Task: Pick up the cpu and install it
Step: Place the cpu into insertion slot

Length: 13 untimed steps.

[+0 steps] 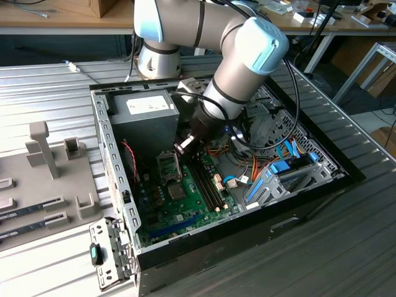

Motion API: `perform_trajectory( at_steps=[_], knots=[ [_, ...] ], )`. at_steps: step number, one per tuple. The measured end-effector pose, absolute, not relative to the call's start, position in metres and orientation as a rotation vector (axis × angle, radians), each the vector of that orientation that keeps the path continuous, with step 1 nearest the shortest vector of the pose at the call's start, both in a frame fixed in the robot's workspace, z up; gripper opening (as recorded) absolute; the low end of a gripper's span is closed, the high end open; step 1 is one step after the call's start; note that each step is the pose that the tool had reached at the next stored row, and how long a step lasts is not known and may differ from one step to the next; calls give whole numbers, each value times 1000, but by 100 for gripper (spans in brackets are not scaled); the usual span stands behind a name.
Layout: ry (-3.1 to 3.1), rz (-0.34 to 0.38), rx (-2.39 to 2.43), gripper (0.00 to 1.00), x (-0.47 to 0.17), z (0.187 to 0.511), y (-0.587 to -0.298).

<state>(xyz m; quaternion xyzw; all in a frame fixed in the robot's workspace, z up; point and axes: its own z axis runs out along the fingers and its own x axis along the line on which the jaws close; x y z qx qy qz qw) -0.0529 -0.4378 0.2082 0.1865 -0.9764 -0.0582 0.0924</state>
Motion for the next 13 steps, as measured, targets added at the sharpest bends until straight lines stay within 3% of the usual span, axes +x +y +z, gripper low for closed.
perform_trajectory(
  at_steps=[13],
  knots=[
    [-2895, -105, 546, 11, -52, 208, -466]
  ],
)
